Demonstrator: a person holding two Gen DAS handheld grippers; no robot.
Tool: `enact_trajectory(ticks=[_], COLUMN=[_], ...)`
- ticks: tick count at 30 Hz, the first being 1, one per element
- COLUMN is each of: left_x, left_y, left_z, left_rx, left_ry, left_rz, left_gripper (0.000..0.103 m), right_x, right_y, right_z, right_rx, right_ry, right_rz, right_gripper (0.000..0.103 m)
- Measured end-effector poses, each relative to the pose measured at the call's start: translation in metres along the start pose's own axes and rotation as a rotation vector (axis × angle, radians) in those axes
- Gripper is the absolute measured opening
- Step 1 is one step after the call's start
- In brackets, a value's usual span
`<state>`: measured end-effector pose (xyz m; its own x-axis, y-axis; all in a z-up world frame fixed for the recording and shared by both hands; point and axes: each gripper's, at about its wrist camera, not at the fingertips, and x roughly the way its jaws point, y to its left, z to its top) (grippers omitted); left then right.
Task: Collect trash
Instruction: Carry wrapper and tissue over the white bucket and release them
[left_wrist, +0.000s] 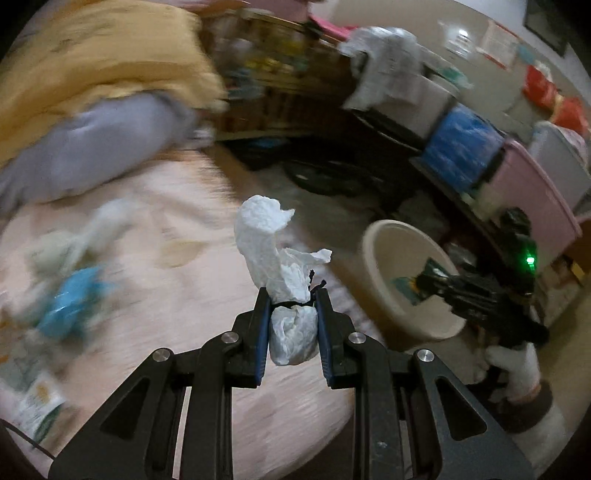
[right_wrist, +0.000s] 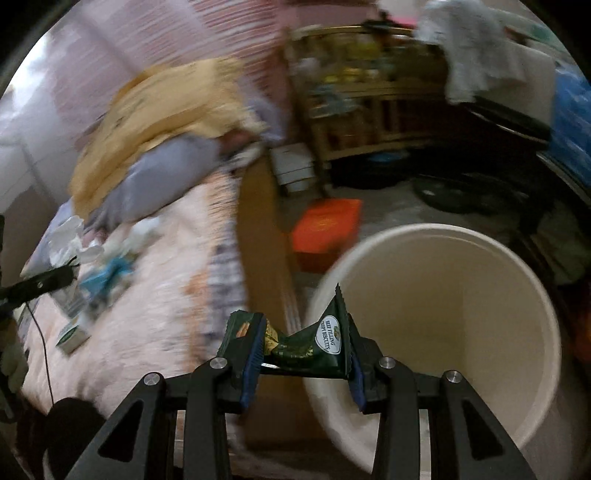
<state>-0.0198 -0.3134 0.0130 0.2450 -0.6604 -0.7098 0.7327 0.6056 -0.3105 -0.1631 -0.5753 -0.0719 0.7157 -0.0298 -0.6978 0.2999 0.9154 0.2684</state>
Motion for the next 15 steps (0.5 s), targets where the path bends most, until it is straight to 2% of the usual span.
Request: enact_trajectory(ticks=[4,7,14,15], left_x=[0.04,0.069,0.116,0.121], left_y=[-0.036,-0.054,-0.095,-0.101], left_z=[0.019,0.027,0.039,0.039], left_rx=[0.038,0.024,0.018,0.023], left_ry=[0.026,0.066,0.118,0.123], left_rz=[-0.062,-0.124,-0.216,-0.228], left_gripper=[0.021,0.021,0.021,0.021], right_x=[-0.002,-0.001,0.0,-0.001], right_y=[-0.041,-0.061,-0.086,-0.089], right_z=[-0.001,-0.004,-0.011,-0.013], right_rx=[0.083,0.111,0.162,0.168], right_ry=[0.001,0.004,-0.001,-0.002], right_rz=[-0.063,-0.116,-0.176,-0.18], right_gripper=[0.038,0.038,0.038,0.041])
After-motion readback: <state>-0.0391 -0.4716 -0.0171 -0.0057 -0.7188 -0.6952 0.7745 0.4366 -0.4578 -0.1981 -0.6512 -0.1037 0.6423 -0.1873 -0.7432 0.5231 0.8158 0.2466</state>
